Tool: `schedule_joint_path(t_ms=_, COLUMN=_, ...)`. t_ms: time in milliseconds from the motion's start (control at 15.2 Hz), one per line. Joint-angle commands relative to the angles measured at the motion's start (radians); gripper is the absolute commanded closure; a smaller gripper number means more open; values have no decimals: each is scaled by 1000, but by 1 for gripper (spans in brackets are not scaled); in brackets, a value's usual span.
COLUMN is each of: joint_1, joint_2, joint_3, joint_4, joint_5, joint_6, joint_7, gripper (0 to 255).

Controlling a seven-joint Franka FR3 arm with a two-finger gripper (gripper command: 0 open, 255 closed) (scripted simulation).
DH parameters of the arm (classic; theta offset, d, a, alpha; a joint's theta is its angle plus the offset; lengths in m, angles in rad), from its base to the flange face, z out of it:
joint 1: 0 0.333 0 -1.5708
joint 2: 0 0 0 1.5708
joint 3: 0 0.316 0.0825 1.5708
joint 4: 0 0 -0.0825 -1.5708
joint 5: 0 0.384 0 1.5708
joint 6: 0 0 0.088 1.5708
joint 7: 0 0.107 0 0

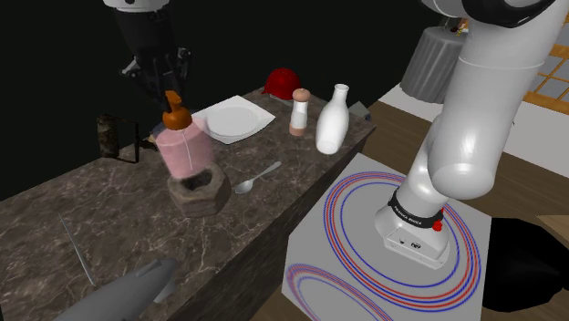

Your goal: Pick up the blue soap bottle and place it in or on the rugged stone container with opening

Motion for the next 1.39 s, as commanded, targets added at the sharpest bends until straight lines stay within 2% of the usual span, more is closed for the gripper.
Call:
schedule_joint_path(t_ms=0, joint_1=-3, joint_2=-7, joint_3=-1, joint_4=-37, joint_5=3, joint_6=31, joint_7=-1, gripper=255)
schedule_joint_path(t_ms=396, joint_1=-7, joint_2=-9, joint_3=-3, joint_4=-120, joint_5=2, joint_6=112, joint_7=0, gripper=255)
schedule_joint_path(t_ms=924, joint_1=-7, joint_2=-9, joint_3=-3, joint_4=-125, joint_5=2, joint_6=118, joint_7=0, gripper=255)
schedule_joint_path(t_ms=990, joint_1=-7, joint_2=-9, joint_3=-3, joint_4=-125, joint_5=2, joint_6=118, joint_7=1, gripper=0)
schedule_joint_path(t_ms=1320, joint_1=-7, joint_2=-9, joint_3=-3, joint_4=-125, joint_5=2, joint_6=118, joint_7=0, gripper=0)
